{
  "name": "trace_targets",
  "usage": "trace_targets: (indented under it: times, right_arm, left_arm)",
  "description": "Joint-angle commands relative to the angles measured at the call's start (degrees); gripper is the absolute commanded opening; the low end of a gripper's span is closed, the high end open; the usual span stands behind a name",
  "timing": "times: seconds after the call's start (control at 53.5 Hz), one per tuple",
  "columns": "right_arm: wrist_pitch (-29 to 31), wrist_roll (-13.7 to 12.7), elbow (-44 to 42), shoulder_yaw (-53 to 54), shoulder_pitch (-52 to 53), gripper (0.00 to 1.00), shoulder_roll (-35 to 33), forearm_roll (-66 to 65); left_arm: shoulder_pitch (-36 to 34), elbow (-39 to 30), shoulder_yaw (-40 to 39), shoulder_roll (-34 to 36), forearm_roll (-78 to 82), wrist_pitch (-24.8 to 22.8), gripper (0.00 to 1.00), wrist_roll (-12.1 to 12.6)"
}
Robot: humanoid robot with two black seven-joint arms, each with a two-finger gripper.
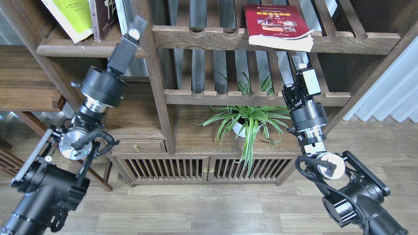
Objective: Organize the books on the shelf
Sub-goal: 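Withdraw the left arm and raise both grippers toward the red book, then hook the red book's lower edge with the right gripper and pull it out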
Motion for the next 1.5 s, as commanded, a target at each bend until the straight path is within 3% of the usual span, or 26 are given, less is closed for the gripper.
trace_targets:
  times: [0.0,0.337,1.048,1.478]
  right_arm:
    - [0.0,-0.01,0.0,0.04,2.22,0.97,0.29,-0.13]
    - [0.0,-0.01,-0.08,-0.31,4.68,0.97,0.56,-0.21]
    - [0.0,-0.18,-0.79,-0.75,6.79,0.97,1.26,-0.57]
    - [-5.76,-0.27,-1.31,-0.75,7.59,0.96,1.35,-0.65]
  left_arm:
    - [0.1,0.81,0.85,-0.2,-0.09,0.0,0.96,0.63]
    - [0.1,1.51,5.07,-0.2,-1.41,0.0,0.97,0.71]
    - [0.89,1.6,5.25,-0.2,-1.41,0.0,0.97,0.63]
    - [0.8,1.6,5.51,-0.28,-1.41,0.0,0.97,0.71]
